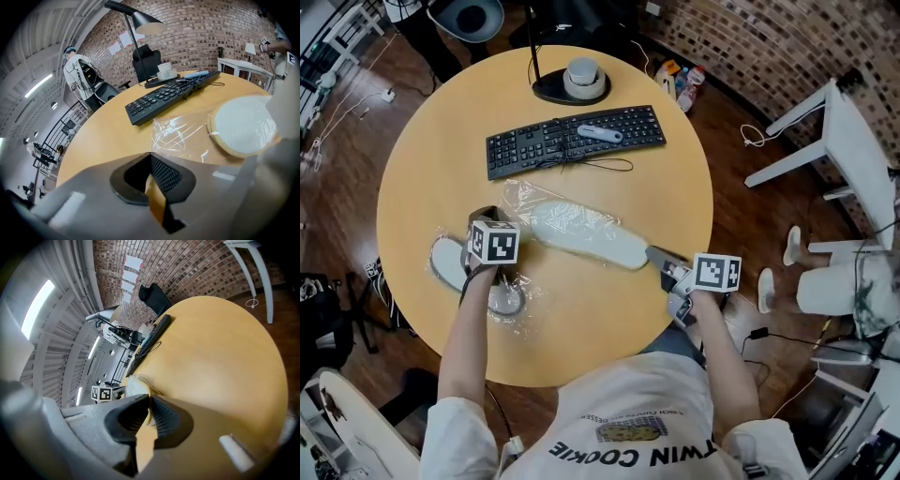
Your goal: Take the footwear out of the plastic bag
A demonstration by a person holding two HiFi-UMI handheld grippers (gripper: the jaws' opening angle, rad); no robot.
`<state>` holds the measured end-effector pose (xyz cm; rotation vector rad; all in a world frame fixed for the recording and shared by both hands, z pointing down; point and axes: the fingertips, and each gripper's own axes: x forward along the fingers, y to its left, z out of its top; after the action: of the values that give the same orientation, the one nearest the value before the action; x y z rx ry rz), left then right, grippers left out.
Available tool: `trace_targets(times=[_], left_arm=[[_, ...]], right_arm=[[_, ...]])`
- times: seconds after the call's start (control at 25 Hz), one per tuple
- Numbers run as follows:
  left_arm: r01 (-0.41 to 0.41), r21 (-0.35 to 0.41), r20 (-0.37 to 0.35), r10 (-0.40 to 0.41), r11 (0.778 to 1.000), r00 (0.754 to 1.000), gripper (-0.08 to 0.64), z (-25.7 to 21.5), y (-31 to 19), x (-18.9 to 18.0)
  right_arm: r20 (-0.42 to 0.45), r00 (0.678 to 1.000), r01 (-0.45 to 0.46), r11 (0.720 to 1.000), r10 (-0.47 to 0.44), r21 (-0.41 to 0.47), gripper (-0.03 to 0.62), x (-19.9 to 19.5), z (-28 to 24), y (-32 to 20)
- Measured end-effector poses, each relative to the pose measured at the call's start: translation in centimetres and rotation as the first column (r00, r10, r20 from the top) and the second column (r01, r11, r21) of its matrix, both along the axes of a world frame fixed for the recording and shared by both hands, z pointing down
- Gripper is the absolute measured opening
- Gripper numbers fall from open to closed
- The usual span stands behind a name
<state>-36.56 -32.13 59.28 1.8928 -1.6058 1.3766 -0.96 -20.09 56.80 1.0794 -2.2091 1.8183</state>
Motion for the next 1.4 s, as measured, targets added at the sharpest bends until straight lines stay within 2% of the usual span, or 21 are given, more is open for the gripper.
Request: trace_targets(times=[0.32, 0.72, 0.96, 1.16, 1.28, 1.4], left_arm=[[0.0, -0.003, 0.035, 0.0, 1.0, 0.999, -0.002, -0.2, 0.2, 0.9], [0.032, -0.027, 0.084, -0.029, 0.999, 0.996, -0.002, 0.1, 0.3, 0.1], [0.038, -0.025, 0.113, -0.035, 0.999, 0.993, -0.002, 0.1, 0.1, 0.4], [0.043, -0.093, 0.139, -0.029, 0.995, 0.99, 0.002, 0.1, 0.6, 0.1], [0.044, -0.041, 0.113, -0.039, 0.998, 0.993, 0.002, -2.3, 1.1, 1.4], [-0.002, 0.035, 0.035, 0.0, 0.999, 0.999, 0.002, -4.3, 2.6, 5.6]], right_arm=[[-0.039, 0.999, -0.023, 1.0, 0.024, 0.014, 0.026, 4.4, -0.2, 2.1], [-0.022, 0.999, -0.047, 0.998, 0.048, 0.03, 0.026, 7.2, 0.2, 3.6], [-0.078, 0.996, -0.03, 0.998, 0.034, 0.056, 0.026, 9.3, 0.5, 4.5], [-0.075, 0.996, -0.045, 0.997, 0.05, 0.061, 0.026, 9.7, 0.5, 4.4], [-0.076, 0.996, -0.044, 0.997, 0.048, 0.059, 0.026, 9.7, 0.4, 4.6], [-0.074, 0.996, -0.035, 0.997, 0.04, 0.063, 0.026, 9.9, 0.6, 4.7]])
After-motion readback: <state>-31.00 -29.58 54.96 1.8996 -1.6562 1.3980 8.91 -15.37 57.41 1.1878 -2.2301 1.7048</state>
